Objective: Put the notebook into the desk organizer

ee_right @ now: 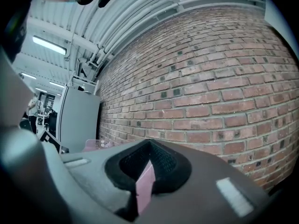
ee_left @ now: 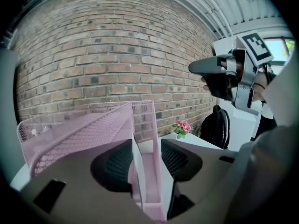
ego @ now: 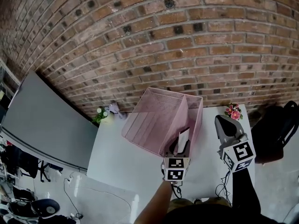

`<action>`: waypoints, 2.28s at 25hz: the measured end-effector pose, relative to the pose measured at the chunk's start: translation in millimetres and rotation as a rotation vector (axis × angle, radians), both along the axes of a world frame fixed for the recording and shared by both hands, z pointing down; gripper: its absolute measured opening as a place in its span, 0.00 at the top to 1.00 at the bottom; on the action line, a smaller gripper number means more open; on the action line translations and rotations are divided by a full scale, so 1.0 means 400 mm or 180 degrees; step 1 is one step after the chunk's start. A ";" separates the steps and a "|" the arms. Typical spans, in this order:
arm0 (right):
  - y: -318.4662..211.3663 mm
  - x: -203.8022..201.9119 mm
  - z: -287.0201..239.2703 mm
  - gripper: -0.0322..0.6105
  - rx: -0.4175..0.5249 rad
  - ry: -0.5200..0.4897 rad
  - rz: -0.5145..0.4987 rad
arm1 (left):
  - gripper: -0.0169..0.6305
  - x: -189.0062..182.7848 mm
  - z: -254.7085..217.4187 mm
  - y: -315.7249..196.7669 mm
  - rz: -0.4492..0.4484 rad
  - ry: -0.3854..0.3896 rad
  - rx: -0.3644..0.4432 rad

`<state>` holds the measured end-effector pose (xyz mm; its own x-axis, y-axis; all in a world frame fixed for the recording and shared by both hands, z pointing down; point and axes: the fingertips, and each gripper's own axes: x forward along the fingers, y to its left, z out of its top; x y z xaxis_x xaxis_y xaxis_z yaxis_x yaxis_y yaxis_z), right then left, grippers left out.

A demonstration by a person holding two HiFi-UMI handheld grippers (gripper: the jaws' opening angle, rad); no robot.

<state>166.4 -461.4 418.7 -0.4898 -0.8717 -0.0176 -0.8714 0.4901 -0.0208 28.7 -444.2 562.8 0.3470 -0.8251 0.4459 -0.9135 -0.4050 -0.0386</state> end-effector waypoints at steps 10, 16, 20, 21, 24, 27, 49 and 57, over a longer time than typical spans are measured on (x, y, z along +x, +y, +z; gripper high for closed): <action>-0.006 -0.010 -0.025 0.95 0.0090 -0.0008 -0.0050 | 0.67 -0.009 -0.029 -0.013 -0.0046 -0.0001 0.0109; -0.005 -0.013 -0.031 0.95 0.0100 0.0008 -0.0061 | 0.67 -0.016 -0.025 -0.013 -0.0051 -0.0010 0.0094; -0.003 -0.013 -0.031 0.95 0.0102 0.0014 -0.0056 | 0.67 -0.022 -0.007 -0.014 -0.0047 -0.0032 0.0098; -0.002 -0.014 -0.032 0.95 0.0103 0.0019 -0.0057 | 0.67 -0.022 -0.006 -0.013 -0.0043 -0.0031 0.0091; 0.000 -0.015 -0.030 0.95 0.0093 0.0002 -0.0049 | 0.67 -0.019 -0.024 -0.008 -0.0055 -0.0003 0.0078; 0.006 -0.017 -0.030 0.95 0.0096 0.0000 -0.0044 | 0.67 -0.019 -0.029 -0.004 -0.0052 0.0011 0.0088; 0.103 -0.053 -0.081 0.95 0.0172 0.0122 0.0173 | 0.67 -0.025 -0.110 0.069 0.0334 0.0181 0.0282; 0.169 -0.097 -0.102 0.95 0.0194 0.0044 0.0315 | 0.67 -0.075 -0.235 0.130 0.0502 0.0246 0.0562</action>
